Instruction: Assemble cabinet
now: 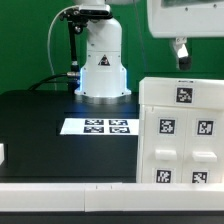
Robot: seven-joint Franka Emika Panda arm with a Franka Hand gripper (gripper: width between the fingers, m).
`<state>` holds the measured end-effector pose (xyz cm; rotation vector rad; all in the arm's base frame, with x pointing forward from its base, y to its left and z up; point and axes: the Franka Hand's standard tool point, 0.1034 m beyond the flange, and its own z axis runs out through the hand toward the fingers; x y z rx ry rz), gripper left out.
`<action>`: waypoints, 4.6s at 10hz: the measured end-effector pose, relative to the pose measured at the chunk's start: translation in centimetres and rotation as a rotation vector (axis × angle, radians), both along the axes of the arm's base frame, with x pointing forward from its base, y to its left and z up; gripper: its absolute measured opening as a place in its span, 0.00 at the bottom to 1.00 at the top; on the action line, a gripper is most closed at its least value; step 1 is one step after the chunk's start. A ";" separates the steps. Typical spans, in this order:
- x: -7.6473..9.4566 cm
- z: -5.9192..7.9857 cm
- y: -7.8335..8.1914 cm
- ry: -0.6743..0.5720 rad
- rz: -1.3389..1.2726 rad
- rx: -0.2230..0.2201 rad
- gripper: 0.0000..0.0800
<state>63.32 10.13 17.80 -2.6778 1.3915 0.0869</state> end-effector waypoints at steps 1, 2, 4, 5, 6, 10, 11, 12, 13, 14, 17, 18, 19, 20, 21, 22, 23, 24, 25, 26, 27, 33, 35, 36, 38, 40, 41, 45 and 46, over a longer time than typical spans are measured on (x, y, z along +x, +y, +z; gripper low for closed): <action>0.0 0.0 0.0 -0.009 0.065 -0.001 0.99; 0.1 0.0 -0.2 -0.029 0.216 -0.005 0.99; 0.3 0.0 -0.3 -0.079 0.609 -0.026 0.99; 0.5 -0.1 -0.3 -0.109 0.722 -0.027 0.99; 0.6 0.0 -0.6 -0.147 0.712 -0.043 0.99; 1.1 0.0 -0.9 -0.200 1.320 -0.150 0.99; 0.8 -0.1 -0.4 -0.188 1.469 -0.167 0.99; 0.8 -0.1 -0.1 -0.176 1.631 -0.191 0.99; 0.8 -0.1 -0.6 -0.178 1.691 -0.191 0.99; 0.9 -0.2 -0.9 -0.175 1.730 -0.197 0.99; 0.5 -0.5 -1.2 -0.159 1.919 -0.197 0.99; -0.4 -1.2 -1.6 -0.119 1.920 -0.157 0.99; -0.3 -1.6 -1.9 -0.110 1.919 -0.150 0.99; -0.2 -2.0 -2.2 -0.106 1.915 -0.148 0.99; -0.3 -2.1 -2.3 -0.105 1.911 -0.147 0.99; -0.3 -2.2 -2.3 -0.104 1.911 -0.146 0.99; 0.0 -2.4 -2.3 -0.117 1.910 -0.161 0.99; -0.1 -2.4 -2.3 -0.116 1.905 -0.160 0.99; -0.1 -2.5 -2.3 -0.114 1.869 -0.162 0.85; -0.1 -2.5 -2.3 -0.114 1.852 -0.162 0.69; -0.1 -2.5 -2.3 -0.113 1.802 -0.164 0.69; 0.2 -2.5 -2.7 -0.109 1.100 -0.176 0.69; 0.3 -2.4 -2.8 -0.108 0.739 -0.129 0.69; 0.2 -2.4 -2.8 -0.094 0.657 -0.118 0.69; 0.2 -2.4 -2.9 -0.086 0.570 -0.117 0.70; 0.2 -2.4 -3.1 -0.070 0.393 -0.112 0.70; 0.2 -2.3 -3.3 -0.056 0.270 -0.106 0.70; 0.0 -2.5 -3.0 -0.005 -0.310 -0.039 0.70; 0.1 -2.5 -3.0 0.006 -0.396 -0.025 0.70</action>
Offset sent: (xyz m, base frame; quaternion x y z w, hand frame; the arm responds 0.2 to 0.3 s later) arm 0.0136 0.0048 0.0068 -0.0171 0.0229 -0.4764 0.8788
